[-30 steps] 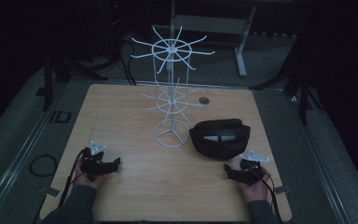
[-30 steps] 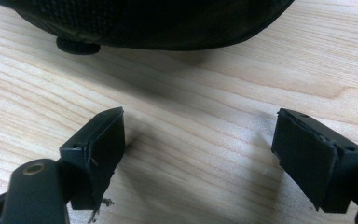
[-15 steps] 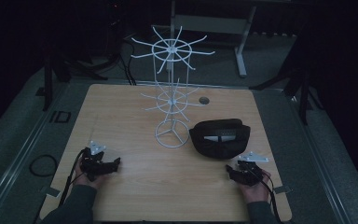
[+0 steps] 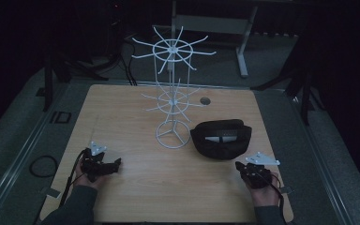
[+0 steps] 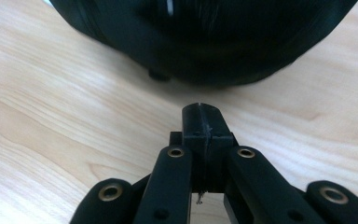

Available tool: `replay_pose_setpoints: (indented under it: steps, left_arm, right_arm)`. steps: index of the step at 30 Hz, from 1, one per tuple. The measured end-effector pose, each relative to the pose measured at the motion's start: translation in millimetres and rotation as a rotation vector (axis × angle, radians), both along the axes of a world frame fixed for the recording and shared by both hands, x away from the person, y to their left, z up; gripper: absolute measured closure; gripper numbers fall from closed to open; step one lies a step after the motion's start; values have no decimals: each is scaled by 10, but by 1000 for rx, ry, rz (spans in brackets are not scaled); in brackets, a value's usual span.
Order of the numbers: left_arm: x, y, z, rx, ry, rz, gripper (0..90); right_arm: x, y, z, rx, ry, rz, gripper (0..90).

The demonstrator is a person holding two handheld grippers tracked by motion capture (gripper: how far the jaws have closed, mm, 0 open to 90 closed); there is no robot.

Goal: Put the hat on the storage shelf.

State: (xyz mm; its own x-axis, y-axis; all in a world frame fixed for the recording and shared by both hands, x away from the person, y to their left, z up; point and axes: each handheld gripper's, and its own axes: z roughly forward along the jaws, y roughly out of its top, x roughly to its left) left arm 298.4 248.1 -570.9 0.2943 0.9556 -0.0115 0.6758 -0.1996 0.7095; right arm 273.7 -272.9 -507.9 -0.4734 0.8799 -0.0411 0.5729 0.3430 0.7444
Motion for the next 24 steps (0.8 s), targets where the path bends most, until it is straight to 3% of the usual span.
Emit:
replay_pose_setpoints:
  steps: [17,24]
  left_arm:
    - [1,1,0,1,0,0,136]
    - [3,1,0,1,0,0,136]
  right_arm:
    - [124,-130,723,57,-169,-36,899]
    - [303,-137,990,64,-242,-57,899]
